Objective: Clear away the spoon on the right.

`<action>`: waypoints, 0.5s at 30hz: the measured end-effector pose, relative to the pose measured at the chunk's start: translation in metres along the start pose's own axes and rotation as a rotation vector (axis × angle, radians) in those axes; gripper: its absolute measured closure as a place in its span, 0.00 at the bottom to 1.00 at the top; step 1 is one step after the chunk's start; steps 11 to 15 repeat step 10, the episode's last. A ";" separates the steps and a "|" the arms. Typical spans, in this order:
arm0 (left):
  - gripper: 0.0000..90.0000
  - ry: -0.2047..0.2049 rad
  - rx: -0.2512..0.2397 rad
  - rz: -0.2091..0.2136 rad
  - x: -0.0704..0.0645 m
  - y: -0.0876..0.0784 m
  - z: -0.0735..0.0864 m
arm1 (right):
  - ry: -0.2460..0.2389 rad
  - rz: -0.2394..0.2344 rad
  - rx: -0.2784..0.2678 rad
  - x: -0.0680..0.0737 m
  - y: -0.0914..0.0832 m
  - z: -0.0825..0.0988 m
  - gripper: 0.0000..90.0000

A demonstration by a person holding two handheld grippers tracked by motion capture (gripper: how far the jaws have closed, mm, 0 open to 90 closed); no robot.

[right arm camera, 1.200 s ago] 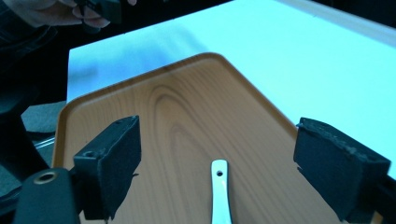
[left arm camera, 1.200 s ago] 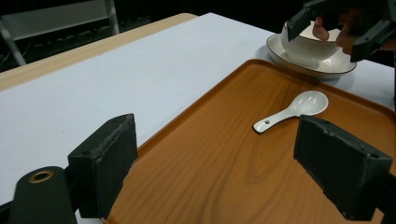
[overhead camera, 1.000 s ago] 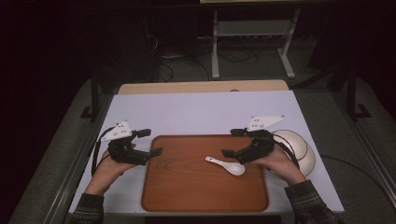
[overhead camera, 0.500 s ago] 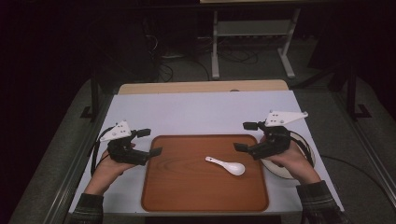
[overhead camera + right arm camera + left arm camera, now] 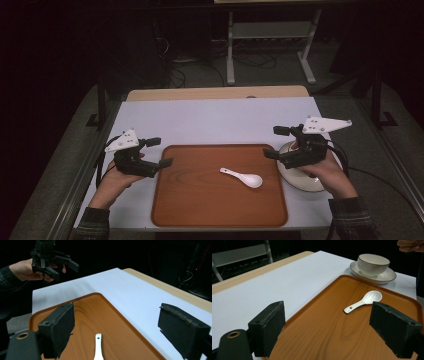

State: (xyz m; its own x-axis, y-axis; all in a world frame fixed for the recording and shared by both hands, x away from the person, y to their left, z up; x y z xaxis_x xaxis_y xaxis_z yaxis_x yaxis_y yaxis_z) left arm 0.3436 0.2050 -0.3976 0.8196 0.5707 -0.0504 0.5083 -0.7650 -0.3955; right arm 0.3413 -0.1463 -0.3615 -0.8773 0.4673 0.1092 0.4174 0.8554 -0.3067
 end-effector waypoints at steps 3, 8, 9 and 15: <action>0.14 0.003 -0.006 -0.001 0.000 -0.002 -0.002 | 0.005 0.004 -0.015 -0.001 -0.005 -0.001 0.15; 0.14 0.003 -0.003 -0.001 0.000 -0.002 -0.001 | 0.003 0.009 -0.019 -0.003 -0.009 0.000 0.15; 0.14 0.003 -0.003 -0.001 0.000 -0.001 -0.001 | 0.001 0.010 -0.019 -0.003 -0.009 0.000 0.15; 0.14 0.004 -0.003 -0.001 0.000 -0.001 -0.001 | 0.001 0.010 -0.019 -0.003 -0.009 0.000 0.15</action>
Point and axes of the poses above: each handheld gripper's, and its own axes: y roughly forward along the jaws, z roughly out of its underside, x roughly to its left, the point moved 8 cm from there along y, roughly forward along the jaws, and after that the axes turned 2 degrees about -z, right-handed, at the moved point
